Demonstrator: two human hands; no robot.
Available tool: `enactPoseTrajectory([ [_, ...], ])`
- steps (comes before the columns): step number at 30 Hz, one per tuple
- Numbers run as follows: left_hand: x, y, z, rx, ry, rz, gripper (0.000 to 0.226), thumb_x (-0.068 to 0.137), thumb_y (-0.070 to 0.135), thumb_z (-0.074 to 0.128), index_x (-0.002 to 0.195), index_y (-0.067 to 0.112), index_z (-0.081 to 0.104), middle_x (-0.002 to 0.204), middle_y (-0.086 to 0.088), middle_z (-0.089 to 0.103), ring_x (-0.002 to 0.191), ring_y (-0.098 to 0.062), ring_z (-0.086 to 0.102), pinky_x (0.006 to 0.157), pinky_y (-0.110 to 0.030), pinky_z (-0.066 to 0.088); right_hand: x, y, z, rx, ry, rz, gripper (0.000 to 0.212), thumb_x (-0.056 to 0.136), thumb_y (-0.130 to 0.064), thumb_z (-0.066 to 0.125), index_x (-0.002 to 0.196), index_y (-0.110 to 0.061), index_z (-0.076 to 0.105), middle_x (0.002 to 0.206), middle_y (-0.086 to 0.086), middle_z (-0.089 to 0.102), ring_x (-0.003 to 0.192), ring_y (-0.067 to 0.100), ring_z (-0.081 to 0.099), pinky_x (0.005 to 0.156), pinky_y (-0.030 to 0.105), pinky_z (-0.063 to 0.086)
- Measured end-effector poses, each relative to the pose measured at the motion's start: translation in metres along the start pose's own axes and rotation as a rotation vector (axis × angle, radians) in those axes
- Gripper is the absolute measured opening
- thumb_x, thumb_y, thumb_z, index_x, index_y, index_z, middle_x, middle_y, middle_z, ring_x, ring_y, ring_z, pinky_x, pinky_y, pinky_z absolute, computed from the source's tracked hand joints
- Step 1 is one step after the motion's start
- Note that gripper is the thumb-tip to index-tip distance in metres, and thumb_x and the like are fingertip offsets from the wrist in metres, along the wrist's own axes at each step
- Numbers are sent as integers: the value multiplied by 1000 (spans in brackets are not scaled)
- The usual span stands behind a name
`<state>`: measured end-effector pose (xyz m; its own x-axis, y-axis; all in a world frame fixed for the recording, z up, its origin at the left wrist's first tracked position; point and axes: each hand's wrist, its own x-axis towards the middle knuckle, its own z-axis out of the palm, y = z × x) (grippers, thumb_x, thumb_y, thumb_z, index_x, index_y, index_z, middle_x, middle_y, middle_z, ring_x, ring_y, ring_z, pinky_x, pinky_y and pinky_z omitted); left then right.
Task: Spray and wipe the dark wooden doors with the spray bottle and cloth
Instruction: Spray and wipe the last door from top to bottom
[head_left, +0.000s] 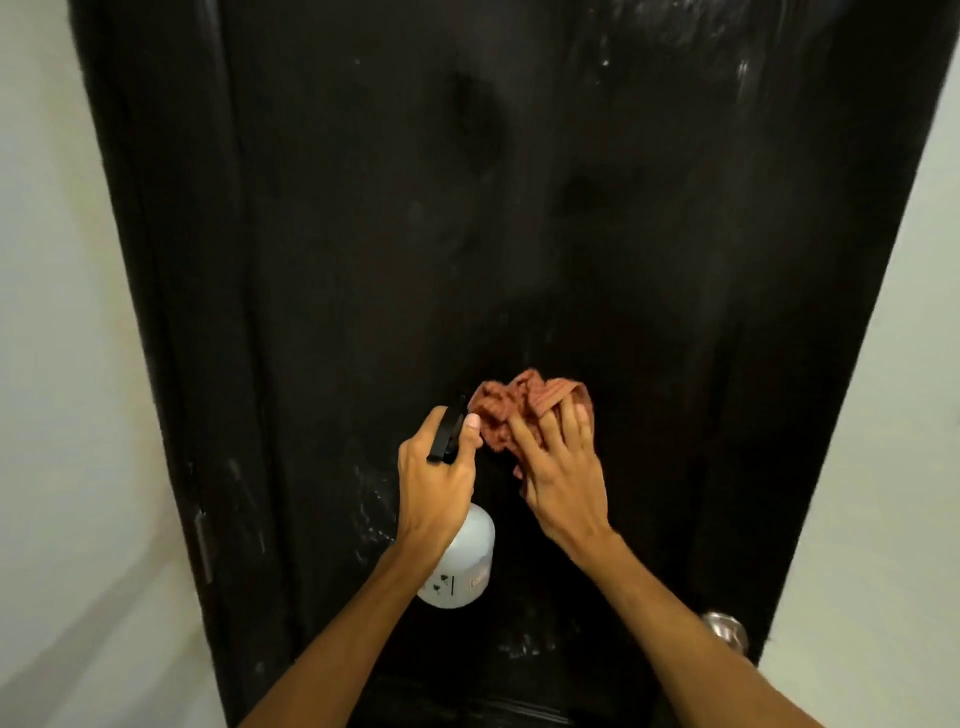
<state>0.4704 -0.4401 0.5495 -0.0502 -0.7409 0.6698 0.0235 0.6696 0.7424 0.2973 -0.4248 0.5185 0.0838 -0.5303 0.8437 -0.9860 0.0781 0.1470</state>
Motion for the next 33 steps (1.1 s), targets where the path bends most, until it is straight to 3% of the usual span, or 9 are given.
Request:
enactPoseTrajectory([
  [2, 8, -7, -22, 12, -8, 17, 26, 98, 51, 56, 90, 28, 63, 76, -16, 67, 52, -38, 58, 48, -54, 51, 21, -3, 2, -27, 14, -39, 78, 86, -29, 68, 158, -21, 37, 162, 17, 30, 152, 43, 23, 128, 53, 5],
  [6, 28, -26, -70, 49, -3, 36, 18, 102, 42, 58, 90, 30, 64, 77, -11, 68, 52, -32, 60, 50, -51, 54, 112, -26, -26, 7, 278, 296, 66, 95, -24, 50, 158, -15, 35, 166, 21, 21, 153, 50, 11, 126, 59, 0],
  [9, 34, -40, -101, 58, 0, 25, 17, 103, 38, 59, 90, 28, 64, 77, -6, 69, 53, -28, 61, 51, -46, 55, 91, -68, 7, 3, 175, 221, 74, 90, -23, 60, 159, -18, 32, 170, 19, 12, 154, 49, 6, 126, 56, -5],
  [12, 39, -56, -127, 63, 6, 7, 19, 104, 37, 60, 93, 23, 65, 78, 2, 71, 52, -21, 62, 52, -41, 56, 50, -99, 36, -73, -3, 45, 79, 88, -24, 69, 159, -20, 35, 166, 21, 23, 151, 49, 19, 126, 61, 9],
  [18, 49, -82, -170, 61, 25, -7, 15, 105, 33, 58, 91, 29, 63, 78, -9, 69, 53, -30, 60, 50, -48, 54, 137, -117, 12, -68, 223, 288, 80, 88, -25, 56, 162, -22, 26, 170, 16, 10, 155, 49, 1, 126, 55, -9],
  [24, 51, -105, -209, 65, 88, 3, 14, 100, 45, 56, 90, 37, 61, 76, -7, 69, 50, -18, 59, 48, -41, 53, 48, -174, 92, -216, -264, -460, 97, 76, -23, 78, 161, -26, 31, 167, 13, 25, 156, 40, -2, 127, 54, -7],
  [26, 53, -115, -223, 73, 106, -14, 15, 99, 46, 56, 89, 36, 61, 75, -7, 68, 50, -16, 59, 45, -41, 52, 82, -176, 87, -221, -150, -449, 100, 71, -22, 81, 159, -25, 34, 165, 15, 30, 156, 42, 8, 128, 54, -3],
  [30, 53, -134, -237, 119, 142, -39, 17, 101, 39, 57, 90, 28, 62, 74, -6, 68, 53, -13, 60, 45, -34, 51, 156, -198, 67, -169, 76, -119, 85, 82, -19, 65, 161, -22, 32, 164, 20, 27, 155, 46, 11, 128, 54, -1],
  [33, 47, -149, -248, 128, 153, -78, 19, 104, 32, 59, 91, 18, 63, 72, -6, 66, 54, -18, 60, 46, -43, 52, 114, -228, 100, -158, -33, -266, 90, 78, -16, 72, 159, -19, 35, 165, 20, 26, 155, 45, 8, 127, 56, -3],
])
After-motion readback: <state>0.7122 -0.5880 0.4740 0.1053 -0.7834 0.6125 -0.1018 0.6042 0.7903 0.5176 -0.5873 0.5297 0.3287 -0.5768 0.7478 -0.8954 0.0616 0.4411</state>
